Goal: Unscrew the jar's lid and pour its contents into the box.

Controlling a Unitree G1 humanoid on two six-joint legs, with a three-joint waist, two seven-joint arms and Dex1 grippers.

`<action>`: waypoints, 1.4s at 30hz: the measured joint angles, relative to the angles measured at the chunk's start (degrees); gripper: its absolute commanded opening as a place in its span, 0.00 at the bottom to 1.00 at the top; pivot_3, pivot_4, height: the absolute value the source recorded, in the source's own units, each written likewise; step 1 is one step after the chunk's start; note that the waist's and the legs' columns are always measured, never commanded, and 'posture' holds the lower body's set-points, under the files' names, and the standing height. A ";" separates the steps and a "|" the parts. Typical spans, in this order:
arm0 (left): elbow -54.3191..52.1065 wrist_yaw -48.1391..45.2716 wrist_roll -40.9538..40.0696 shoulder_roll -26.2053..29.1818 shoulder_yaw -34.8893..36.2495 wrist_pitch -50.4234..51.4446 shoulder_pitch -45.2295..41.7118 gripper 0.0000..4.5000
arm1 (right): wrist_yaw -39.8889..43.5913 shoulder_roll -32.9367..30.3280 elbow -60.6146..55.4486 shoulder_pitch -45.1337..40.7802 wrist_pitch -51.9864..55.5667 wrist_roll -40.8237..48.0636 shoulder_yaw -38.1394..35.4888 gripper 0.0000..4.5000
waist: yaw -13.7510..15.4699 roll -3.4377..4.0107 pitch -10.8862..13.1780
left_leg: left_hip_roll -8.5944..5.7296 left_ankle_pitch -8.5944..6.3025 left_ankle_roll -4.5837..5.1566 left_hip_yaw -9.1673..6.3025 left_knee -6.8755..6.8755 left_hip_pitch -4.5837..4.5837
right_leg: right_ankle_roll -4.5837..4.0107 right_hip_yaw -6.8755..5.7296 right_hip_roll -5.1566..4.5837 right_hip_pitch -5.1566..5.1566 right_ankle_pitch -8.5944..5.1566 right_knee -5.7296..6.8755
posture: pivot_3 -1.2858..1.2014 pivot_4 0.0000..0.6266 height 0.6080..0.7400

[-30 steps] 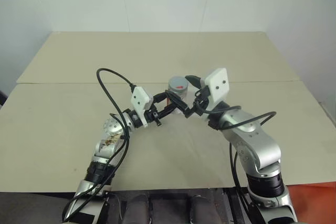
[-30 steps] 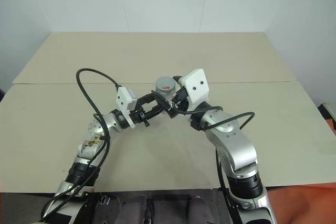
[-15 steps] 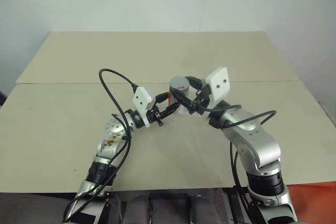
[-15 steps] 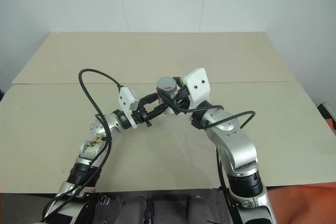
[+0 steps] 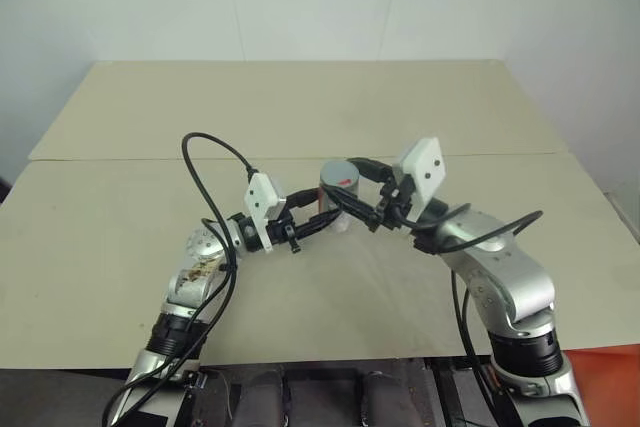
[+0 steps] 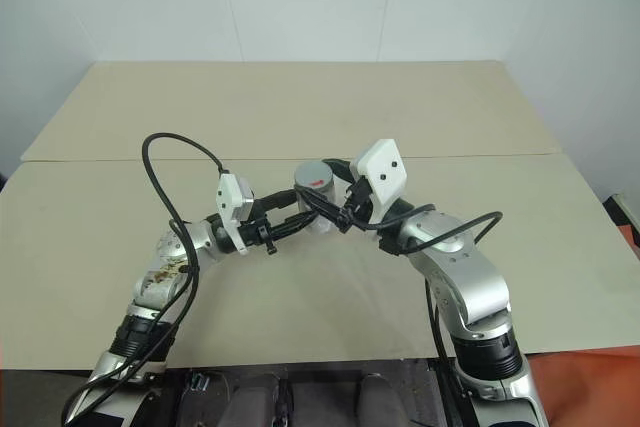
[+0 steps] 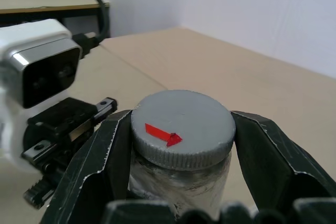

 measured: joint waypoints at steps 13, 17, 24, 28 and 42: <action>-3.01 -7.45 -4.65 2.72 -0.12 4.03 -0.01 0.42 | 20.34 -5.03 10.24 -3.11 -7.44 7.73 -2.91 0.62 | 0.00 0.00 0.00 | 0.01 0.00 0.00 -0.03 0.00 0.02 | 0.00 0.02 0.01 0.01 0.00 -0.02 | 0.52 0.24 1.00; -5.39 -8.25 -5.38 3.79 0.13 4.77 0.44 0.42 | 26.99 -5.44 14.10 -5.42 -10.77 8.38 -2.77 0.62 | -0.05 0.00 0.00 | 0.03 0.00 0.00 -0.04 -0.01 0.03 | 0.00 0.03 0.03 0.01 0.00 -0.01 | 0.52 0.24 1.00; -7.53 -10.57 -7.09 6.25 0.72 5.46 1.12 0.42 | 39.31 -4.79 23.80 -11.81 -15.61 8.77 -0.80 0.62 | -0.07 0.00 0.01 | 0.04 0.00 0.00 -0.01 0.00 0.06 | 0.00 0.04 0.03 0.01 0.00 0.01 | 0.52 0.24 1.00; -7.68 -10.90 -7.06 6.68 0.89 5.39 1.15 0.42 | 45.93 -3.78 31.36 -16.11 -19.21 8.10 0.16 0.62 | -0.05 0.01 0.01 | 0.04 0.00 0.00 0.02 0.00 0.04 | 0.00 0.03 0.03 0.01 0.00 -0.01 | 0.52 0.24 1.00; -6.82 -9.90 -6.42 5.88 2.04 3.99 1.05 0.42 | 54.50 -2.36 46.35 -25.32 -27.86 7.95 3.63 0.78 | -0.05 0.04 0.03 | 0.05 0.01 -0.01 0.07 0.00 0.05 | 0.00 0.02 0.02 0.00 0.00 0.04 | 0.52 0.24 1.00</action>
